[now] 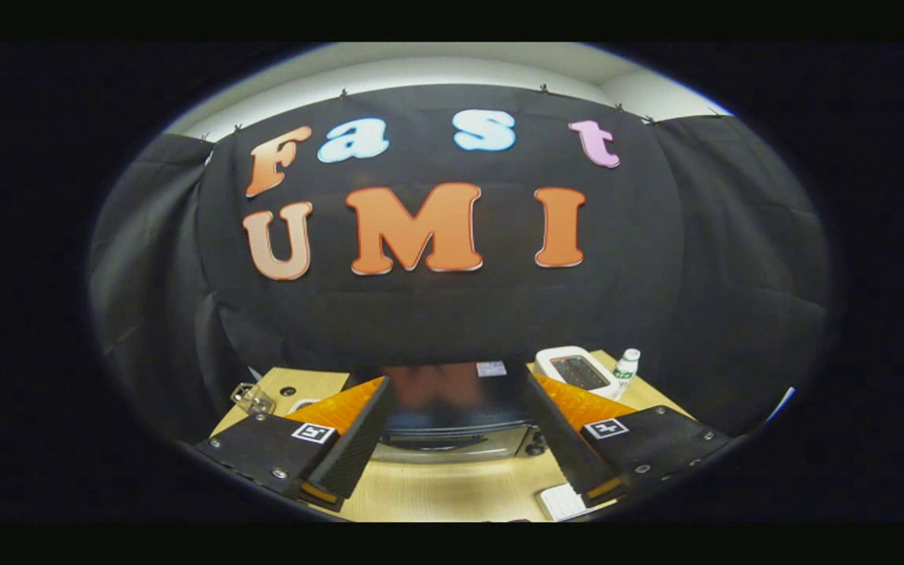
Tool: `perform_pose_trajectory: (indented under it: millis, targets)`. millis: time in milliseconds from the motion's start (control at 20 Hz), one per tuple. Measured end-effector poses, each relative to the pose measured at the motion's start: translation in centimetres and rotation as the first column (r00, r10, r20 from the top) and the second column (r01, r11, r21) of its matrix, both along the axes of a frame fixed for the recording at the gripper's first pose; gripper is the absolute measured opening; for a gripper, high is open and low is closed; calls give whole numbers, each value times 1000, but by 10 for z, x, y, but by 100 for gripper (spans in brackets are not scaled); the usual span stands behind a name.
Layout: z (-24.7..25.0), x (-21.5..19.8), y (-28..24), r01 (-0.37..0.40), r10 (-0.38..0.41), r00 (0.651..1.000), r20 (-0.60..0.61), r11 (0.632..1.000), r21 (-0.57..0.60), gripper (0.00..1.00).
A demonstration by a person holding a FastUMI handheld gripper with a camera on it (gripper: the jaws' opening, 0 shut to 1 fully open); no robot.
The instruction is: Open the toaster oven, put the food inside, and close the toaster oven door.
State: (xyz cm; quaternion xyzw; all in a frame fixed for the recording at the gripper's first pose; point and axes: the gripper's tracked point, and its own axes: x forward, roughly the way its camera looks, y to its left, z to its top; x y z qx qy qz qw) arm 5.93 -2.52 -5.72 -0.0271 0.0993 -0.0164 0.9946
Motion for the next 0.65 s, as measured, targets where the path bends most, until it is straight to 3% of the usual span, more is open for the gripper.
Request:
perform_pose_trajectory:
  millis: [400, 650]
  targets:
    - [80, -31, -45, 26, -24, 986, 162, 1000, -12, 99]
    - [94, -31, -73, -1, 9, 977, 211, 999, -40, 99]
